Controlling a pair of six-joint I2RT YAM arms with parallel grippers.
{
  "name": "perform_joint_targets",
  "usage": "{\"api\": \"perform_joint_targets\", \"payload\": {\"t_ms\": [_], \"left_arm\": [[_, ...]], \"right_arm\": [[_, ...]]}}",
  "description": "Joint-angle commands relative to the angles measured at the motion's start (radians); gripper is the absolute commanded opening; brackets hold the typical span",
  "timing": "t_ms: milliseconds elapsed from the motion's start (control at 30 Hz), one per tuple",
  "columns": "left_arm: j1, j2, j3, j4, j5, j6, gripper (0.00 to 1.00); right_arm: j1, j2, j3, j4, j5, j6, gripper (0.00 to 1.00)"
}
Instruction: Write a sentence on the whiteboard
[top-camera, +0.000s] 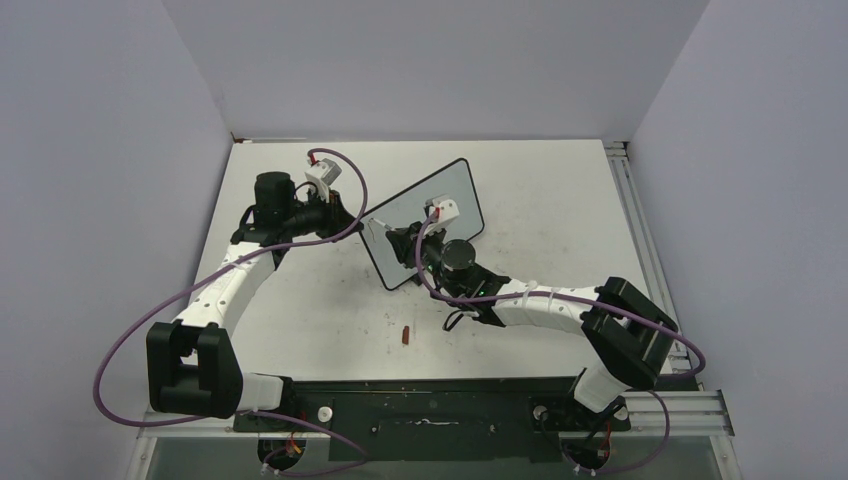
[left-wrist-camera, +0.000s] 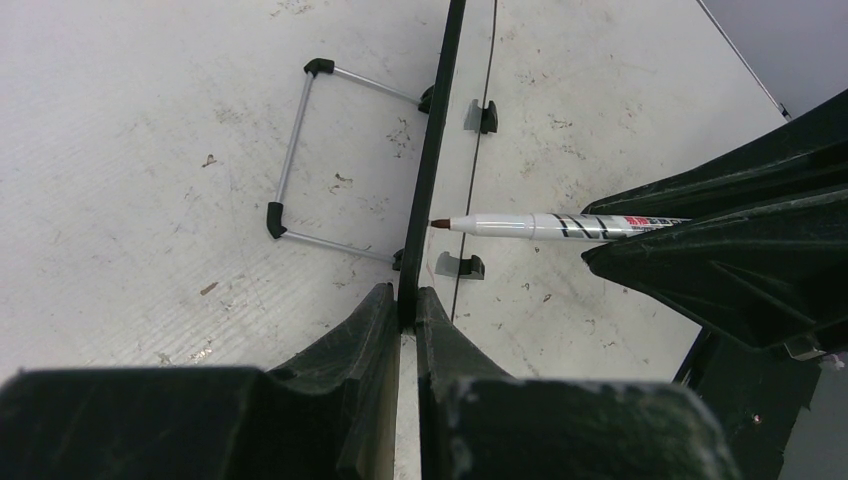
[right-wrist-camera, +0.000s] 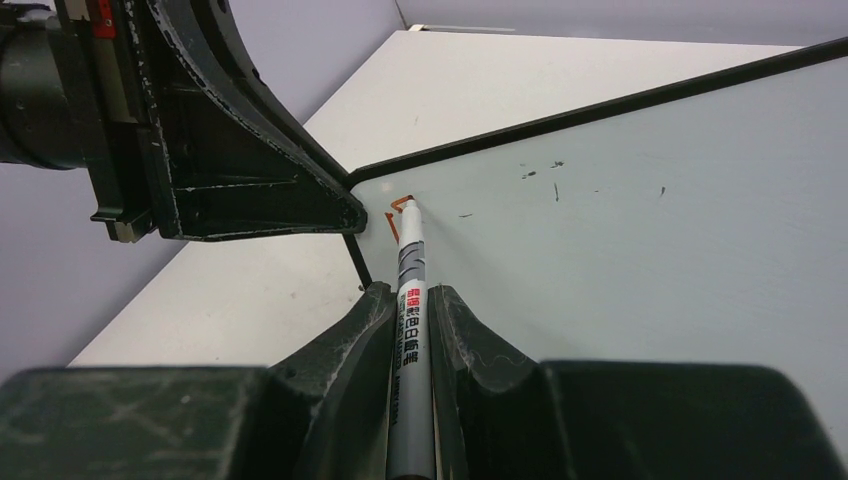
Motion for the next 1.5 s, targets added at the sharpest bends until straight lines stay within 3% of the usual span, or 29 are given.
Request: {"api": "perform_joint_targets", "payload": {"t_ms": [0, 1467], "left_arm": [[-0.002, -0.017, 0.042, -0.007, 0.018, 0.023, 0.00], [-0.002, -0.026, 0.039, -0.005, 0.019, 0.021, 0.00]], "right_arm": [[-0.018, -0.008, 0.010, 0.022, 0.059, 0.015, 0.05], [0.023, 0.000, -0.076, 0.055, 0.029, 0.047, 0.05]]}}
